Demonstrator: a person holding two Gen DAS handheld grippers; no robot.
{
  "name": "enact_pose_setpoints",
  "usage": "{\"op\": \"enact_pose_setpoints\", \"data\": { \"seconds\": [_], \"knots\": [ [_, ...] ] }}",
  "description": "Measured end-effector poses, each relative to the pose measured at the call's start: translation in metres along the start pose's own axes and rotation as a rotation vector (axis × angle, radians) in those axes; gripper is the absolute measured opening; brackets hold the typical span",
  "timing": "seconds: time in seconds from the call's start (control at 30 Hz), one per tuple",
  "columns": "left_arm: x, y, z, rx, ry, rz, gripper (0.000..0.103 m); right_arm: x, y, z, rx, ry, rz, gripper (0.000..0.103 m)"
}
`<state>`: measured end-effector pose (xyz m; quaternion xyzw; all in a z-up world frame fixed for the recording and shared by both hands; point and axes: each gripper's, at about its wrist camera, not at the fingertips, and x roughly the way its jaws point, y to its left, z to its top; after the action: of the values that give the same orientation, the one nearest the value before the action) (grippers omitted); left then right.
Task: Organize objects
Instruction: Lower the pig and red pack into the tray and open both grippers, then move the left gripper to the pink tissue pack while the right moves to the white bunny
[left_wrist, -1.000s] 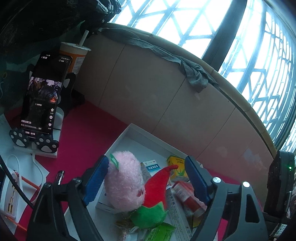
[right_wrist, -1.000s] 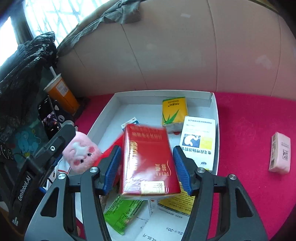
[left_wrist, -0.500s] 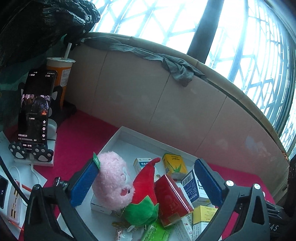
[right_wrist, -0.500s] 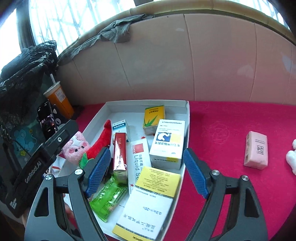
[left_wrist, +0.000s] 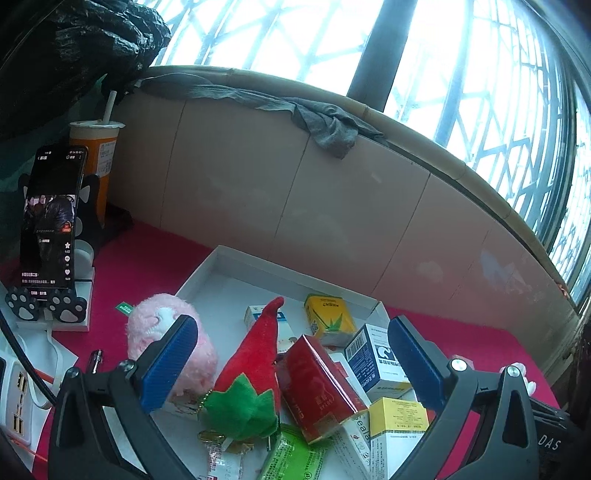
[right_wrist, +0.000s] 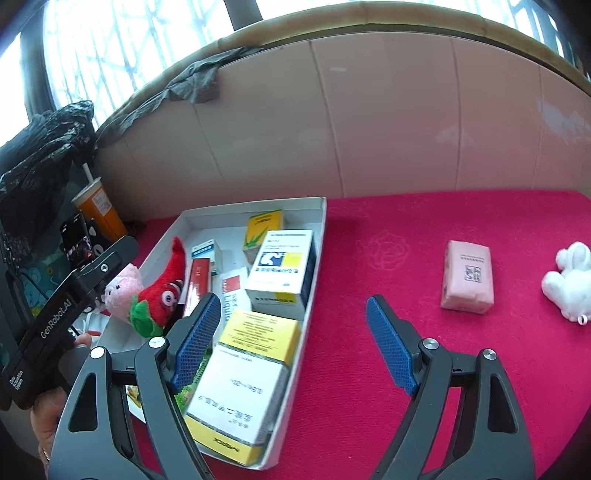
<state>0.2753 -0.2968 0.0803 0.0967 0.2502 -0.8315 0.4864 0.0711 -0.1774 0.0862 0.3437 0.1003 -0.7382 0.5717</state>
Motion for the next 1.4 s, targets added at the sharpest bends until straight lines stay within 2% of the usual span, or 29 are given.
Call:
{"op": "enact_pose_setpoints", "data": {
  "seconds": [0.23,0.63,0.8,1.0,1.23,1.33,1.4],
  "knots": [
    [0.002,-0.016,-0.005,0.054,0.017,-0.024,0.103,-0.01,-0.035,-0.004,0.087,-0.011,-0.045,0.082],
    [-0.002,-0.051,-0.018,0.185,0.035,-0.08,0.103,-0.026,-0.081,-0.009,0.133,-0.032,-0.134,0.082],
    [-0.004,-0.064,-0.023,0.234,0.039,-0.097,0.103,-0.041,-0.109,-0.01,0.118,-0.072,-0.228,0.082],
    [-0.013,-0.08,-0.027,0.238,0.056,-0.202,0.103,-0.072,-0.162,-0.011,0.166,-0.12,-0.361,0.082],
    [-0.016,-0.124,-0.046,0.35,0.111,-0.296,0.103,-0.106,-0.227,-0.024,0.264,-0.131,-0.462,0.082],
    [-0.013,-0.15,-0.054,0.38,0.172,-0.33,0.103,-0.106,-0.25,-0.028,0.285,-0.102,-0.491,0.082],
    [-0.008,-0.171,-0.06,0.413,0.214,-0.327,0.103,-0.098,-0.258,-0.025,0.274,-0.071,-0.477,0.082]
  ]
}}
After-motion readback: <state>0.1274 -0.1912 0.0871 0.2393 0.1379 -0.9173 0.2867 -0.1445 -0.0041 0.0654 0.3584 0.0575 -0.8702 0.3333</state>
